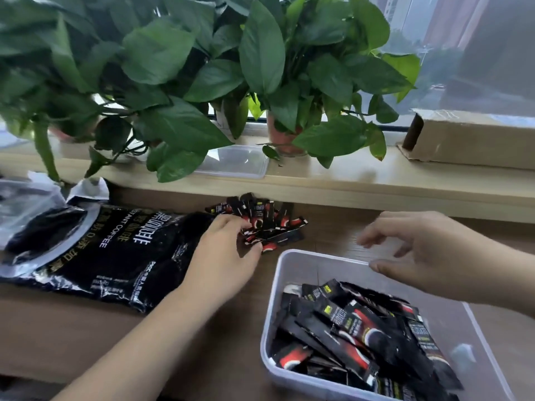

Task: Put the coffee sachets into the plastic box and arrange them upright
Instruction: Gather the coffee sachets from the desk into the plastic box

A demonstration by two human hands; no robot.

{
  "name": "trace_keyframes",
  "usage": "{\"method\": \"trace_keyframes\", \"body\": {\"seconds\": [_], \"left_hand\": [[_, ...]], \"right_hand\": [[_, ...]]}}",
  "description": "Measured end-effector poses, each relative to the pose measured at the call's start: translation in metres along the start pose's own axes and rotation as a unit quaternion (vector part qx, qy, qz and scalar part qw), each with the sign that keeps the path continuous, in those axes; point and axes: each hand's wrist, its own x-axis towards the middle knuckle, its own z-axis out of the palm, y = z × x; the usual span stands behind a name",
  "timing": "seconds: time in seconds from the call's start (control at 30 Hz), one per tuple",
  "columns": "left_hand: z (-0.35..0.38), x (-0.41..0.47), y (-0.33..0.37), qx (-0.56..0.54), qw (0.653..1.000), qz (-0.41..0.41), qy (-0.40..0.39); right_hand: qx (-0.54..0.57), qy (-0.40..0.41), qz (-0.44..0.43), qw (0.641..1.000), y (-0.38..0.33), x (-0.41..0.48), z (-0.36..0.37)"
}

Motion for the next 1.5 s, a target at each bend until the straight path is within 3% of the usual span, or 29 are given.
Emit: {"method": "trace_keyframes", "body": {"seconds": [0.13, 0.3, 0.43, 0.57, 0.7, 0.9, 1.2, 1.5], "left_hand": [[0.028, 0.025, -0.013, 0.033, 0.994, -0.069, -0.081], [0.052, 0.052, -0.016, 0.038, 0.992, -0.108, -0.060], [0.054, 0.073, -0.023, 0.060, 0.987, -0.130, -0.072], [0.057, 0.075, -0.032, 0.080, 0.995, -0.027, -0.045], [0.055, 0.071, -0.034, -0.054, 0.992, 0.075, -0.081], [0.060, 0.077, -0.045, -0.083, 0.985, 0.124, -0.089], [0.055, 0.081, -0.049, -0.026, 0.978, 0.201, -0.043], [0.030, 0.078, -0.044, -0.162, 0.968, 0.167, -0.090]], "right_hand": [[-0.080, -0.056, -0.004, 0.995, 0.007, 0.057, 0.012], [-0.146, -0.125, 0.004, 0.981, 0.014, 0.105, 0.034], [-0.133, -0.138, 0.004, 0.981, 0.020, 0.130, 0.045], [-0.090, -0.149, 0.002, 0.985, 0.029, 0.149, 0.054], [-0.058, -0.130, -0.036, 0.989, 0.037, 0.167, 0.064], [-0.090, -0.081, -0.134, 0.984, 0.038, 0.181, 0.071], [-0.138, -0.038, -0.180, 0.973, 0.034, 0.174, 0.083], [-0.110, -0.019, -0.185, 0.976, 0.018, 0.142, 0.056]]}}
